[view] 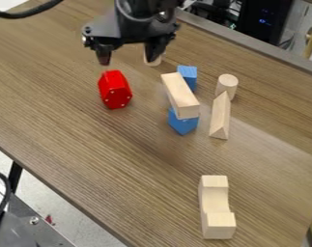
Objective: Place the white block on top of the red hexagon
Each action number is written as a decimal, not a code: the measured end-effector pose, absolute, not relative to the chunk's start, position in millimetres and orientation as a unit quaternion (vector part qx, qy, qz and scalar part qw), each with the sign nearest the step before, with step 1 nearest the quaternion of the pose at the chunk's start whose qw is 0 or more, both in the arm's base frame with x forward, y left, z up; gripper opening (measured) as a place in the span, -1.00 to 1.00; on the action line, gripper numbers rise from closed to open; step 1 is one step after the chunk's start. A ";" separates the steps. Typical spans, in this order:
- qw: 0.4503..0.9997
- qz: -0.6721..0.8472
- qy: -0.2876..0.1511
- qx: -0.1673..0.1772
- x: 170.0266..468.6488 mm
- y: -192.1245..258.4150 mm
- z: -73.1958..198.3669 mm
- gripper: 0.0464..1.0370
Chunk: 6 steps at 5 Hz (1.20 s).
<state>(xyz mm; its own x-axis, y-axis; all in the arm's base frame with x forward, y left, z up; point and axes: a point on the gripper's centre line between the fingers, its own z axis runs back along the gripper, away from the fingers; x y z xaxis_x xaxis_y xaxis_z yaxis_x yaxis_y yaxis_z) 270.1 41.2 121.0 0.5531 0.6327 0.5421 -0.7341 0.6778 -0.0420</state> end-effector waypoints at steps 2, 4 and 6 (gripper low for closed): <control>0.930 0.326 -0.166 0.034 278.7 2.7 108.3 0.89; 0.925 0.353 -0.139 0.037 293.7 -16.3 102.4 0.89; 0.920 0.366 -0.132 0.045 298.0 -19.9 91.4 0.89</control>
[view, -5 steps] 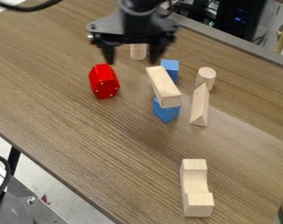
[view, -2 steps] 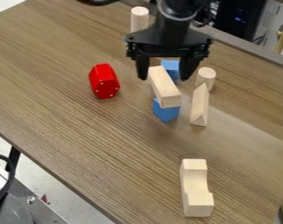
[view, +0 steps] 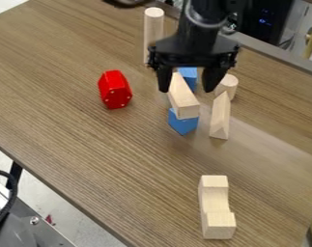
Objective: Place the white block on top of the red hexagon
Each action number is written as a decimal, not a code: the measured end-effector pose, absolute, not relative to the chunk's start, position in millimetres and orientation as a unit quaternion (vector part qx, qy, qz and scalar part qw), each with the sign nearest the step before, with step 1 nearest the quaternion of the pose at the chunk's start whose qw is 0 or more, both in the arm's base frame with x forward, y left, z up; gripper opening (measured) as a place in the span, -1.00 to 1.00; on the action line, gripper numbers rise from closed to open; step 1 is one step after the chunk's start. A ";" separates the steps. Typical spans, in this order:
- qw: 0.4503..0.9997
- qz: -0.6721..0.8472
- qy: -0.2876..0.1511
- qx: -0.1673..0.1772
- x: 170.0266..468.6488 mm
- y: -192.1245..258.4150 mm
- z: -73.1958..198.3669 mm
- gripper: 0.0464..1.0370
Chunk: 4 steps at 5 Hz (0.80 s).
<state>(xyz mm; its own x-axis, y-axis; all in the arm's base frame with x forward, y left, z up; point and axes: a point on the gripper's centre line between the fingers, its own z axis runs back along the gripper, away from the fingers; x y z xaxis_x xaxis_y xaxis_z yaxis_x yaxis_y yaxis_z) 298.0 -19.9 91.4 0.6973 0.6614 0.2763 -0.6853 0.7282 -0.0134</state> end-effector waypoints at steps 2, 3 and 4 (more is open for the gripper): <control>0.922 0.366 -0.114 0.047 304.4 -23.1 62.9 0.89; 0.920 0.375 -0.108 0.044 305.7 -21.4 56.3 0.85; 0.919 0.378 -0.104 0.041 309.8 -22.2 49.0 0.62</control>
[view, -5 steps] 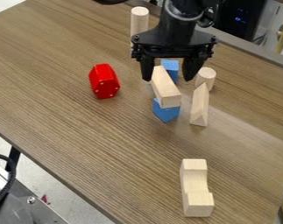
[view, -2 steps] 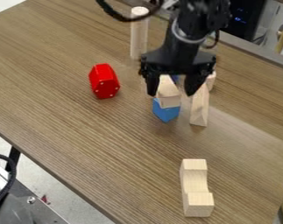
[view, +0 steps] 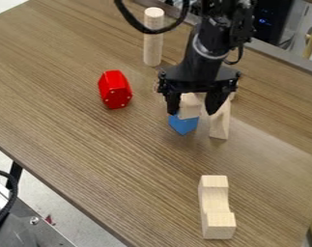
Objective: Place the white block on top of the red hexagon
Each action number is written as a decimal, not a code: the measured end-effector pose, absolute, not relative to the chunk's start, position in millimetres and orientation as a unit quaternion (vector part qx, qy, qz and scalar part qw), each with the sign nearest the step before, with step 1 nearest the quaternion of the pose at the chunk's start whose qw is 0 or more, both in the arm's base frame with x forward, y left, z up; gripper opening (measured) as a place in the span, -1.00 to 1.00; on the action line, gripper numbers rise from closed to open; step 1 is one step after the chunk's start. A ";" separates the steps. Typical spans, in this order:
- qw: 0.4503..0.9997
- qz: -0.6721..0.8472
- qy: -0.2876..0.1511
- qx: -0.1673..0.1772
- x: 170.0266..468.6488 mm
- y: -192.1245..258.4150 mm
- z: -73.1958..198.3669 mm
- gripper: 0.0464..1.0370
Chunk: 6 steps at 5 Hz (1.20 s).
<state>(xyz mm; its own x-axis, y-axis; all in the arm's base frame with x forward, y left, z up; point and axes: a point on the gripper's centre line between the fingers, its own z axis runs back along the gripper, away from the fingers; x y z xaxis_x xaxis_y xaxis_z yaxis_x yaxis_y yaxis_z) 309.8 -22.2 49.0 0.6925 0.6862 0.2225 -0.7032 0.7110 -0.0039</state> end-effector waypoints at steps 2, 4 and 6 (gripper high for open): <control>0.912 0.377 -0.163 0.017 317.2 -16.4 55.5 0.07; 0.876 0.435 -0.206 0.022 301.9 14.0 79.9 0.07; 0.833 0.520 -0.180 0.046 288.2 38.9 92.8 0.07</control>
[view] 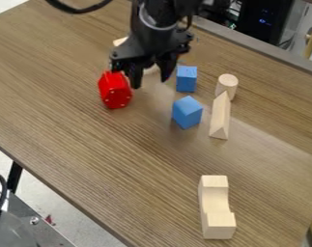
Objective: Place the white block on top of the red hexagon
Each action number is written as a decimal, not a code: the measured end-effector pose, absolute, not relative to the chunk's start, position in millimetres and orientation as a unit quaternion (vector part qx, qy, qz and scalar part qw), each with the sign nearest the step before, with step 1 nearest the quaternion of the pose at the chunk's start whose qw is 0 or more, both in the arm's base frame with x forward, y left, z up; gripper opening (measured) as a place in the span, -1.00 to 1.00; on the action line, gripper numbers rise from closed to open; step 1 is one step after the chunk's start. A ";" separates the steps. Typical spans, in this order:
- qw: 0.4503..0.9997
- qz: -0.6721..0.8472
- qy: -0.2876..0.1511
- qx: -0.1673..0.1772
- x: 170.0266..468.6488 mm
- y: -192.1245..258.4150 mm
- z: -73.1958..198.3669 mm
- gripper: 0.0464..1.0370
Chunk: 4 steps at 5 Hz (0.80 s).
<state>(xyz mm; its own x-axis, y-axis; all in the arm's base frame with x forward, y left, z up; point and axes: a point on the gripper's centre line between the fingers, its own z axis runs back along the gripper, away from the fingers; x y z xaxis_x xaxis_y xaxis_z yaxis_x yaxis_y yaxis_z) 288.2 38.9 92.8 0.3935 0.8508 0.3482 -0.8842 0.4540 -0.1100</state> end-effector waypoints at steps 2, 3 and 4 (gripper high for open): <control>0.855 0.487 -0.170 0.058 296.0 49.1 79.3 0.07; 0.870 0.456 -0.180 0.056 298.2 56.4 77.5 0.07; 0.874 0.451 -0.173 0.052 292.5 67.1 71.2 0.07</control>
<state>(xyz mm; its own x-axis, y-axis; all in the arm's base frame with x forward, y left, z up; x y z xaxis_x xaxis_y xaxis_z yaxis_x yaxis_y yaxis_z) 292.5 67.1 71.2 0.5340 0.7697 0.3499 -0.8057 0.5887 -0.0655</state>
